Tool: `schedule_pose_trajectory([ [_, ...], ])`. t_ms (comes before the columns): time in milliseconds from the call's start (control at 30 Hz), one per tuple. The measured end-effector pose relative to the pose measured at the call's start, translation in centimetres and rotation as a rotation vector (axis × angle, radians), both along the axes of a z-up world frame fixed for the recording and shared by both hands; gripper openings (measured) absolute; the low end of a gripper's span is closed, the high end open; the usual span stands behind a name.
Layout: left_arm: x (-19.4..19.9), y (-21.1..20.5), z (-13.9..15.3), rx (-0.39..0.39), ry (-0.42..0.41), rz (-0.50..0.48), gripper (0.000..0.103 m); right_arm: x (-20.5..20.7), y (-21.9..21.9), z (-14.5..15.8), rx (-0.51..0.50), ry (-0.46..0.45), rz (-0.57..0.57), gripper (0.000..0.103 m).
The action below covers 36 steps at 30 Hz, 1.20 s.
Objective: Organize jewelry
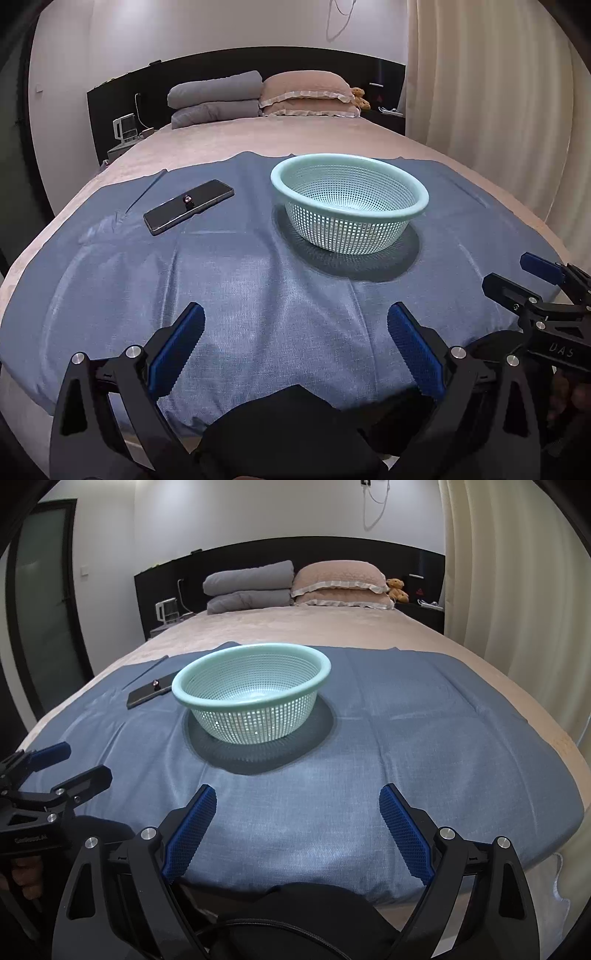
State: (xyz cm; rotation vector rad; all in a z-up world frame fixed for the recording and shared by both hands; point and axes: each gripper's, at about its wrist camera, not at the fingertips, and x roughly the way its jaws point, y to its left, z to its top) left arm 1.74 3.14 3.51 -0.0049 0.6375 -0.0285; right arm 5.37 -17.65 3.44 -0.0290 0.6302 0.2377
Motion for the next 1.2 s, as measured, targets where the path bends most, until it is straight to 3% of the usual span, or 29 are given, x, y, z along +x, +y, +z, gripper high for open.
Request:
schedule_pose_trajectory([
  [333,-0.2,-0.4,-0.1,0.001,-0.004,-0.034,0.097,0.0,-0.3,-0.1,0.014,0.008,-0.006,0.087],
  [733,-0.7,-1.5,0.0,0.066,-0.023,0.002,0.097,-0.6,-0.4,0.2,0.015,-0.029,-0.004,0.087],
  [1200,-1.1,-1.2,-0.1,0.038,-0.023,0.017,0.097,-0.9,0.5,0.2,-0.022,-0.033,0.011,0.087],
])
